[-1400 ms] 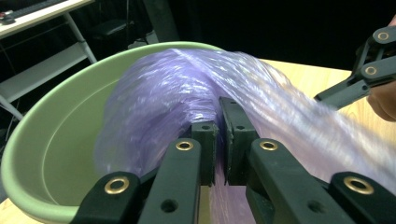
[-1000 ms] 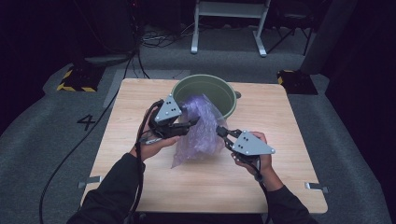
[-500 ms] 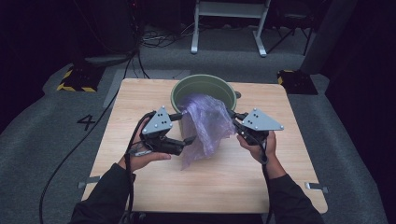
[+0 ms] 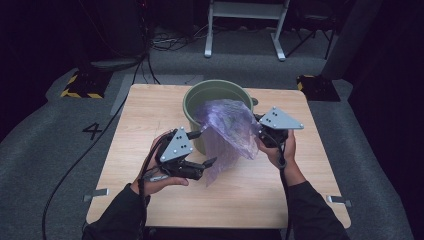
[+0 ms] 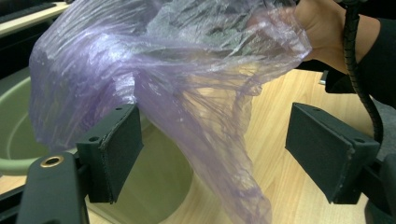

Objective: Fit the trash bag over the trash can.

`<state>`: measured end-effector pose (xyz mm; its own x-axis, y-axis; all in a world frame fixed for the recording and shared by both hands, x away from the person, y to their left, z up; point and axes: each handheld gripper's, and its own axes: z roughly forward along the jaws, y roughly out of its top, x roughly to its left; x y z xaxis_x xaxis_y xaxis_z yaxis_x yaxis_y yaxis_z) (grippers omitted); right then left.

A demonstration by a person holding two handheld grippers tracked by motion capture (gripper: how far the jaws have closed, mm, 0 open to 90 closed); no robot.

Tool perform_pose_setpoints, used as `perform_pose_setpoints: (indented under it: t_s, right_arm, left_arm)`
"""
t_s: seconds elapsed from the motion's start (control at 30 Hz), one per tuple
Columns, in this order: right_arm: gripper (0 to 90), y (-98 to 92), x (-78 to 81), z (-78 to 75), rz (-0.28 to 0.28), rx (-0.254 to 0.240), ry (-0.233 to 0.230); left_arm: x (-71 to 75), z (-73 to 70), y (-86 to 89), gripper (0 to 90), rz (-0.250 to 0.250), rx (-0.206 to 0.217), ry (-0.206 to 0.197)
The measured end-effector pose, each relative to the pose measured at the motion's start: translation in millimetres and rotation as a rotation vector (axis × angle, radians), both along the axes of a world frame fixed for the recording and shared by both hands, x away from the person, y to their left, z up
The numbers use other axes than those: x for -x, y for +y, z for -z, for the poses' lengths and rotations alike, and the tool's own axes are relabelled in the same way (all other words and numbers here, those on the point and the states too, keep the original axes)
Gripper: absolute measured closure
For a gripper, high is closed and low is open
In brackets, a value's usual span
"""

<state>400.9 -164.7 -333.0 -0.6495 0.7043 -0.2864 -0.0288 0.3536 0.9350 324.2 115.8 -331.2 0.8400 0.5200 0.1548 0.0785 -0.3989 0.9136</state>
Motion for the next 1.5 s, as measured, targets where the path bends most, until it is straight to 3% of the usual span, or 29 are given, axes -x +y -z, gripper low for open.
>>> perform_pose_setpoints:
  t_s: [0.1, 0.17, 0.23, 0.43, 0.53, 0.6, 0.67, 0.73, 0.83, 0.9, 1.0, 1.1, 1.17, 1.27, 1.37, 1.47, 1.5]
  right_arm:
    - [90.0, -0.5, 0.7, -0.3, -0.019, -0.011, 0.012]
    - [90.0, 0.4, 2.1, -0.7, -0.033, -0.008, 0.012]
    - [90.0, 1.5, 3.5, -1.3, -0.051, -0.009, 0.012]
    - [90.0, 5.9, 5.5, -1.7, -0.093, 0.017, 0.011]
    - [90.0, 6.5, 6.1, -1.8, -0.092, 0.026, 0.006]
    - [90.0, 6.0, 6.1, -2.6, -0.085, 0.027, 0.001]
    - [90.0, 5.7, 4.9, -2.9, -0.075, 0.028, 0.004]
    - [90.0, 6.1, 3.2, -2.5, -0.056, 0.031, 0.007]
    - [90.0, 7.8, 1.0, -2.2, -0.025, 0.031, 0.014]
    - [90.0, 9.9, -0.2, -2.6, -0.015, 0.044, 0.013]
    - [90.0, 12.9, -0.1, -2.5, -0.015, 0.055, 0.015]
    - [90.0, 15.3, 1.0, -1.6, -0.022, 0.057, 0.014]
    - [90.0, 16.6, 2.2, -1.4, -0.03, 0.052, 0.014]
    - [90.0, 16.7, 4.3, -1.7, -0.043, 0.043, 0.016]
    - [90.0, 15.1, 6.1, -1.8, -0.054, 0.04, 0.017]
    - [90.0, 11.2, 6.8, -1.8, -0.055, 0.037, 0.018]
    - [90.0, 10.0, 6.5, -1.8, -0.055, 0.036, 0.019]
  left_arm:
    - [-6.2, 6.9, -4.0, 22.1, -0.011, -0.016, 0.013]
    - [-10.5, 10.8, -7.4, 29.2, -0.027, -0.046, 0.002]
    - [-14.6, 12.2, -9.3, 37.3, -0.054, -0.042, -0.02]
    - [-20.4, 3.1, -4.4, 66.4, -0.062, -0.034, -0.101]
    - [-21.9, -1.1, -1.3, 76.1, -0.063, -0.036, -0.127]
    - [-24.2, -2.1, 1.0, 79.4, -0.048, -0.043, -0.115]
    - [-24.1, -2.4, 3.6, 73.9, -0.047, -0.025, -0.106]
    - [-20.8, -3.7, 5.7, 52.1, -0.013, 0.003, -0.072]
    - [-9.1, -5.7, 3.0, 26.1, 0.012, 0.029, -0.075]
    - [-1.5, -8.2, -2.6, 21.9, 0.028, 0.032, -0.092]
    - [4.8, -13.6, -14.4, 18.3, 0.08, 0.043, -0.079]
    - [6.2, -16.9, -27.9, 17.3, 0.091, 0.039, -0.084]
    - [3.4, -16.6, -36.0, 17.3, 0.068, 0.013, -0.092]
    - [-2.8, -14.1, -43.0, 25.7, 0.024, -0.022, -0.098]
    - [-9.3, -12.3, -41.4, 45.2, -0.031, -0.058, -0.132]
    - [-17.9, -12.4, -31.3, 65.6, -0.051, -0.067, -0.159]
    - [-21.2, -12.8, -26.8, 71.4, -0.044, -0.055, -0.148]
